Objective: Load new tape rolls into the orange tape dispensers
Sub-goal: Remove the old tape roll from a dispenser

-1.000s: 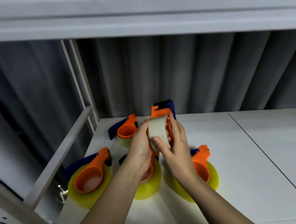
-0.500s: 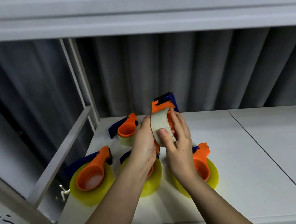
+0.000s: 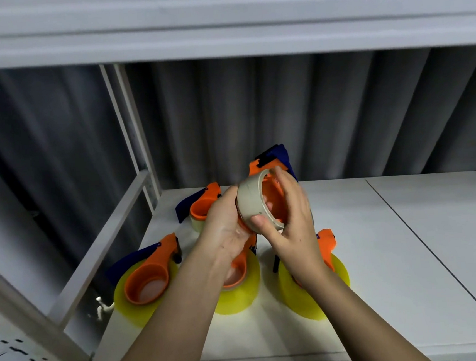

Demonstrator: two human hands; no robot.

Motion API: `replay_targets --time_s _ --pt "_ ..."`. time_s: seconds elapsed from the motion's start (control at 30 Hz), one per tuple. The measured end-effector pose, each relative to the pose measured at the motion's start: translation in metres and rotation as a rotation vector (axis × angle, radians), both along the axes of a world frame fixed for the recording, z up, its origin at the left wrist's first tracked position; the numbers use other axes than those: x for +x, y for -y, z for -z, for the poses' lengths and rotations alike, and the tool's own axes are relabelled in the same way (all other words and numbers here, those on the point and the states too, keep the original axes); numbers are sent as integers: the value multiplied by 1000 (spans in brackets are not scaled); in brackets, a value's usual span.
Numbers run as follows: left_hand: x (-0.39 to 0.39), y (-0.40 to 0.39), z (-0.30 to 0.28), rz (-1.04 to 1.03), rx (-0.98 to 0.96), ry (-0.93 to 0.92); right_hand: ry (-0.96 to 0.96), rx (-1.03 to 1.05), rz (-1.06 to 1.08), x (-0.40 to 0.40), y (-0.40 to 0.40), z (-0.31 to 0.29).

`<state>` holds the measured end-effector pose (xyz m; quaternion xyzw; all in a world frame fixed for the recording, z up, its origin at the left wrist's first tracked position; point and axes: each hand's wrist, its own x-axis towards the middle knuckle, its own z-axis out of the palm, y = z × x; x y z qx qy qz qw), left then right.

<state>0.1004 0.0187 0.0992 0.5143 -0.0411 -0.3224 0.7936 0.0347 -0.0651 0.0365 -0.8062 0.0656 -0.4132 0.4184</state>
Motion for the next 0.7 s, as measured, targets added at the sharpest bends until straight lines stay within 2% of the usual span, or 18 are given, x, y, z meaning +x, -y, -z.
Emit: replay_targets --time_s 0.07,0.13,0.27,0.37,0.53,0.7 --pt "2 -1 3 -27 38 113 -30 253 -154 -1 -2 -13" --pt "3 -2 7 -46 116 275 -80 463 -201 0 1 -26" --pt "2 -8 14 -36 219 603 -388 595 -300 -2 19 -40" --pt "2 -12 16 25 227 698 -425 679 -364 1 25 -36" --pt "6 -7 16 -2 266 715 -308 625 -325 8 22 -26" --pt "12 -2 13 -14 229 645 -210 426 -265 12 27 -21"
